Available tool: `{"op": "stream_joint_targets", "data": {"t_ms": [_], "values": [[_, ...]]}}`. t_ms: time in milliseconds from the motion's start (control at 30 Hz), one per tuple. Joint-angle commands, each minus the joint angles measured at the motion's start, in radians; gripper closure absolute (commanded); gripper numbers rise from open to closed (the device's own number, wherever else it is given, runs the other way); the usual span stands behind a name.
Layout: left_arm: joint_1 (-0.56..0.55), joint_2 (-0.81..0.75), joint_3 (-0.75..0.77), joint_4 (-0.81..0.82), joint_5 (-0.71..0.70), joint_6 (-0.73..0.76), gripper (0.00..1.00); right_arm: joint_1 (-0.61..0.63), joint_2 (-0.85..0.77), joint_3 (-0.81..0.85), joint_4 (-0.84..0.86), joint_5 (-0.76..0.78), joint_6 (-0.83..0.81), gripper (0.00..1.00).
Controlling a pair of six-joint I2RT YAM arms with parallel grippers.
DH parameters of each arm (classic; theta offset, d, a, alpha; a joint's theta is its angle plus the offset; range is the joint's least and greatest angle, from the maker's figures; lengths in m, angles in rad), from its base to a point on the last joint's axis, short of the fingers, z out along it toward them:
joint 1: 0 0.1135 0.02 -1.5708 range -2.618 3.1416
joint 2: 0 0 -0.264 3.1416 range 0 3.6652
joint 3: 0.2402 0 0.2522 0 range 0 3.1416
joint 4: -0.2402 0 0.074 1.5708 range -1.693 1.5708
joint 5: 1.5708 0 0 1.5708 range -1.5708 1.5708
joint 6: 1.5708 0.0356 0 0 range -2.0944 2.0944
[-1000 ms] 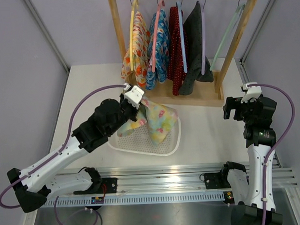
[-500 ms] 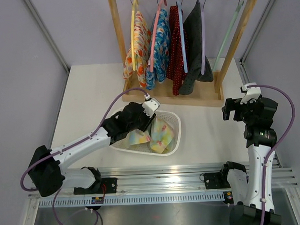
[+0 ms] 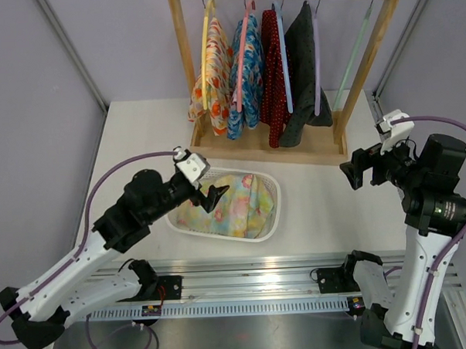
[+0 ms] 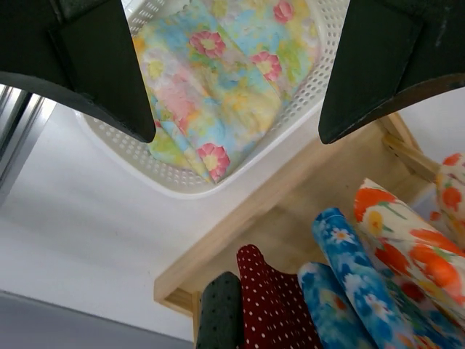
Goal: Remove the skirt from the hanger
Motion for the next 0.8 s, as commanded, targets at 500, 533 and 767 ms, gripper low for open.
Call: {"op": "stream_joint_targets", "data": {"t_ms": [500,533,767], "values": [[0.003,-0.333,-0.319,0.054,-0.331,0.152,0.01,0.269,0.64,0.931,-0.037,-0.021,0.426,0.16],[0.003,-0.333,-0.322,0.054,-0.337,0.152,0.01,0.283,0.68,0.985,-0.051,0.074,0.426,0.16],[0.005,-0.323,-0.327,0.051,-0.371,0.166,0.01,0.433,0.855,1.141,0.047,0.383,0.438,0.16]]}}
